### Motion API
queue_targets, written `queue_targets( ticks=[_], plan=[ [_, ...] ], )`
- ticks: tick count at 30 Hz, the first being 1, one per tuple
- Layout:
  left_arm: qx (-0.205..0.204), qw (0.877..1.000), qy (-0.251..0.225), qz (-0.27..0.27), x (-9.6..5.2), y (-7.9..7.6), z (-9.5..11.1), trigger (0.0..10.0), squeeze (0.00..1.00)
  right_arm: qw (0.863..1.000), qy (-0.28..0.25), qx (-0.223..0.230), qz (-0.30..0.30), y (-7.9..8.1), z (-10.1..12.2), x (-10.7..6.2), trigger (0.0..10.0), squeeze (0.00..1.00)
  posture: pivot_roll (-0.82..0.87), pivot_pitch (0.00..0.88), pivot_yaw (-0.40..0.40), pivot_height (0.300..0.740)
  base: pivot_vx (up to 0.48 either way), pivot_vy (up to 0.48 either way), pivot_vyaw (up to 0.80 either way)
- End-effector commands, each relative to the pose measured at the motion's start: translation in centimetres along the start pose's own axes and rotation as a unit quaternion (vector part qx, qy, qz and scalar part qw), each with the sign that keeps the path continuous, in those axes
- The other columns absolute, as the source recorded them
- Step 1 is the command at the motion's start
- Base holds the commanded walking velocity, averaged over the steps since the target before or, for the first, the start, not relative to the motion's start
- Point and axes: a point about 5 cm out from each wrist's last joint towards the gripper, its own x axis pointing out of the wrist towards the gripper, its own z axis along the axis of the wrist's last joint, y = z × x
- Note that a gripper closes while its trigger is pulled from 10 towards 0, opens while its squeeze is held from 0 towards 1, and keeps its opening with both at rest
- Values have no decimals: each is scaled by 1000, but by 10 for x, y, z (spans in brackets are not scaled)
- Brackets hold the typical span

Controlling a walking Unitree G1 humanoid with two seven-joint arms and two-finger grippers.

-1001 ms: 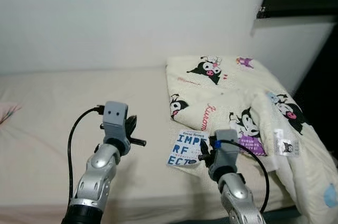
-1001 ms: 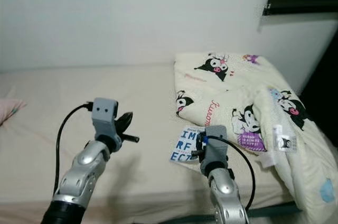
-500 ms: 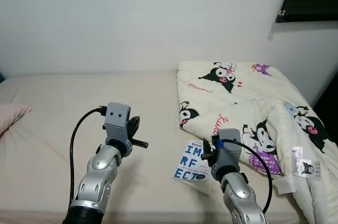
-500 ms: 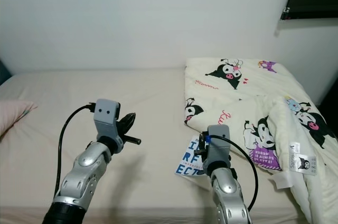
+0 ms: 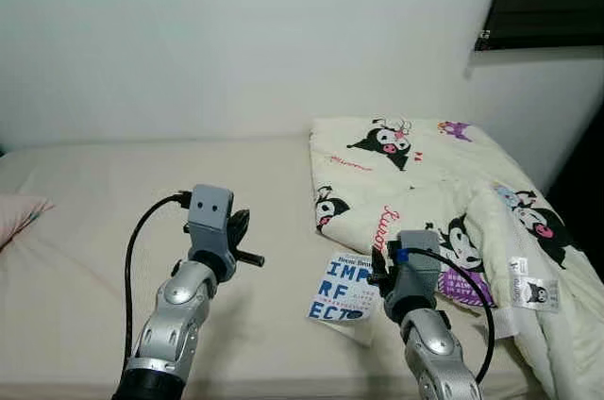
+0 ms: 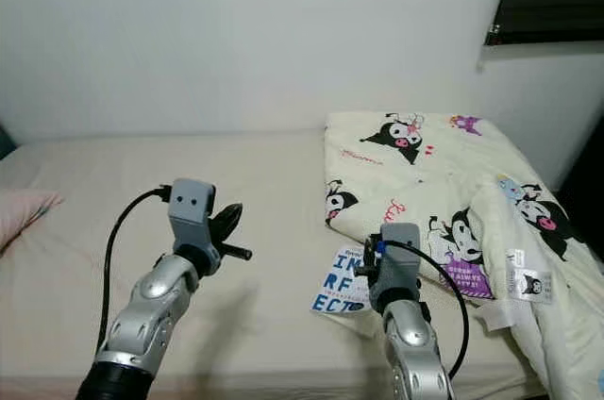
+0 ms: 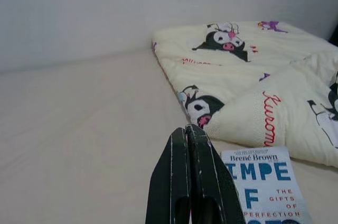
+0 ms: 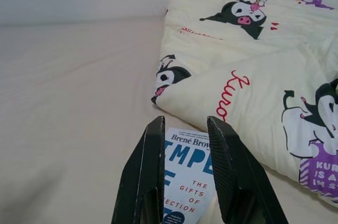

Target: Clean up the room

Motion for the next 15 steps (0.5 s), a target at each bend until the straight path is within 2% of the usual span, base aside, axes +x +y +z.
queue_targets(
  ticks=[1,15],
  plan=[
    [4,1000,10,5,-1,3,-4,10000,0,1000,3,5,6,3,0,1,10000,0,-38,8,37,670,0,0,0],
    [3,1000,13,2,-3,2,-6,10000,0,1000,19,15,20,6,-4,1,10000,0,-36,12,34,610,0,0,0]
  ],
)
